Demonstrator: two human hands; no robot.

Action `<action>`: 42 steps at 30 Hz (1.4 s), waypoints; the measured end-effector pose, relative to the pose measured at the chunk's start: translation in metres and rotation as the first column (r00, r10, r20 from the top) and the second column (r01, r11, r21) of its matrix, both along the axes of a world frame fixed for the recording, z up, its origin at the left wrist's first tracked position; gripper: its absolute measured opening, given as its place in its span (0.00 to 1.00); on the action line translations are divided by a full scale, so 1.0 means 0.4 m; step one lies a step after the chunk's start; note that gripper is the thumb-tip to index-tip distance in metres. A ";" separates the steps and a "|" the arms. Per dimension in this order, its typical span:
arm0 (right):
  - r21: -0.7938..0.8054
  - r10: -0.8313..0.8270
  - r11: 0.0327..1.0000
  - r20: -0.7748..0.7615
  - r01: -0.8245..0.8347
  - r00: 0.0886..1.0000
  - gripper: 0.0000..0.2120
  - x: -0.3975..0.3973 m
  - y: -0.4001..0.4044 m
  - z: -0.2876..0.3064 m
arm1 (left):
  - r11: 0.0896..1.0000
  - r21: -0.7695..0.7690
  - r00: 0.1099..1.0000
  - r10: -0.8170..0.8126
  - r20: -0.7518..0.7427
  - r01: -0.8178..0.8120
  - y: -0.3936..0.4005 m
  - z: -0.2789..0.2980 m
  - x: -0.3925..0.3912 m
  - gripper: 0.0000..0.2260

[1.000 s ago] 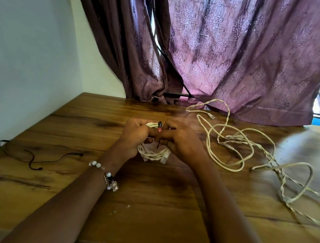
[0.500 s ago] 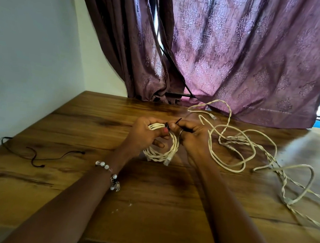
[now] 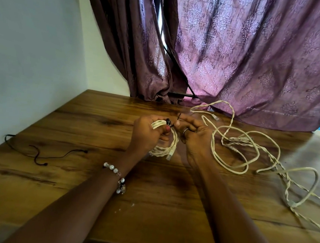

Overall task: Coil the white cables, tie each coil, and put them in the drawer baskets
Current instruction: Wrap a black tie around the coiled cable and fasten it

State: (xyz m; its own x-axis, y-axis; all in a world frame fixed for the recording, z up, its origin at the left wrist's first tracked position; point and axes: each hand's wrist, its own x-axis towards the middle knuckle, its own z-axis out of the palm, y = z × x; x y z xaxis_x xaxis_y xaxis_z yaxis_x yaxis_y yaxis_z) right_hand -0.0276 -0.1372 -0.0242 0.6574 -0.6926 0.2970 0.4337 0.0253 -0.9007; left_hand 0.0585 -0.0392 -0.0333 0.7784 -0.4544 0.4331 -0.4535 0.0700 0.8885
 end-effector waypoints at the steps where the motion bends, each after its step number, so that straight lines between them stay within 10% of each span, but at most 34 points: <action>1: 0.025 -0.014 1.000 -0.002 0.014 1.000 0.10 -0.002 -0.001 0.001 | 1.000 0.000 1.000 0.009 -0.002 -0.009 -0.001 -0.001 -0.002 0.09; 25: -0.639 -0.384 0.758 -0.273 0.132 0.882 0.04 -0.002 -0.022 0.003 | 0.991 0.077 0.975 0.087 0.204 -0.105 -0.005 -0.003 -0.002 0.11; 42: -0.546 -0.286 0.828 -0.213 0.129 0.934 0.09 -0.001 -0.034 0.005 | 0.998 0.065 0.993 -0.025 0.118 0.017 -0.011 -0.013 0.012 0.10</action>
State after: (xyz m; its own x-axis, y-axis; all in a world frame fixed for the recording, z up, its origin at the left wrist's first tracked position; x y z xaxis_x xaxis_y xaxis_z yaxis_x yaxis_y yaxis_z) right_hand -0.0282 -0.1507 -0.0222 0.6238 -0.6180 0.4785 0.1093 -0.5373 -0.8363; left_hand 0.0632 -0.0435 -0.0384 0.7131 -0.4999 0.4915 -0.5551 0.0257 0.8314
